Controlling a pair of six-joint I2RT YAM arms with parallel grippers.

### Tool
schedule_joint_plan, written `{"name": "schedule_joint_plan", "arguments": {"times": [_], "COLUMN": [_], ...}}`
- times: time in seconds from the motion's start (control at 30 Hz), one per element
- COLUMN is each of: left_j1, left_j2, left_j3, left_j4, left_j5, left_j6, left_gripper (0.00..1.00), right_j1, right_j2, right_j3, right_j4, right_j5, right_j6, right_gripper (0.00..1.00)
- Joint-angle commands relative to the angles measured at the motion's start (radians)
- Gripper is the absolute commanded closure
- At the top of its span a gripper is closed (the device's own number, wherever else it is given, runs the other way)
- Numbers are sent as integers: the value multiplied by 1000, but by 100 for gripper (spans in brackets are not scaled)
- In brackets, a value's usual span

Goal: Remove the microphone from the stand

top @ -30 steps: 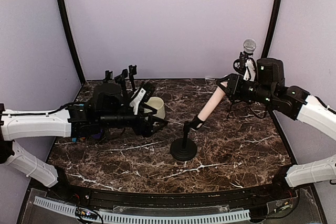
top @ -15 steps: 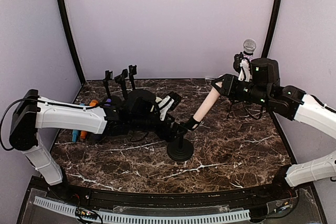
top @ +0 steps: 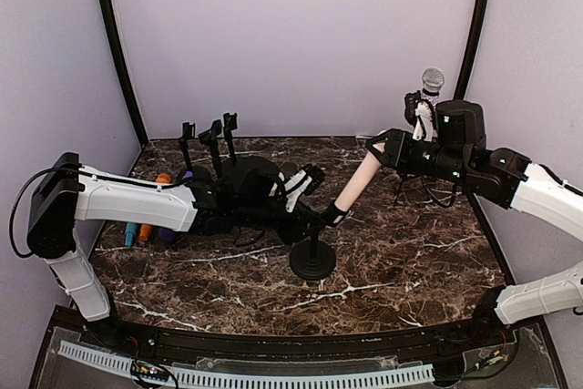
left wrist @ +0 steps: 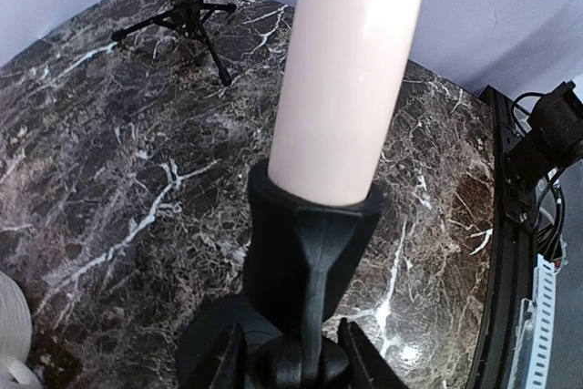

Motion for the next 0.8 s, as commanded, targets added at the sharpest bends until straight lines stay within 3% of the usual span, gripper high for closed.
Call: {"name": "schedule_joint_plan", "arguments": {"times": [0.0, 0.2, 0.4, 0.57, 0.77], "left_j1": [-1, -1, -1, -1, -1], "left_j2": [8, -1, -8, -15, -12], "left_j3": [35, 20, 12, 3, -4], "left_j4": [-19, -41, -69, -85, -94], "left_j5": [7, -10, -8, 8, 0], "left_j6": [26, 49, 83, 111, 120], "left_gripper": [73, 99, 100, 100, 100], "right_j1": [12, 11, -5, -69, -115], "right_j2": [-1, -1, -11, -29, -19], "right_j3": [61, 93, 127, 137, 164], "right_j4": [73, 22, -6, 5, -25], "right_j5": [-47, -84, -237, -359, -305], "right_j6": [-29, -125, -270, -292, -205], "right_gripper": [78, 78, 78, 78, 78]}}
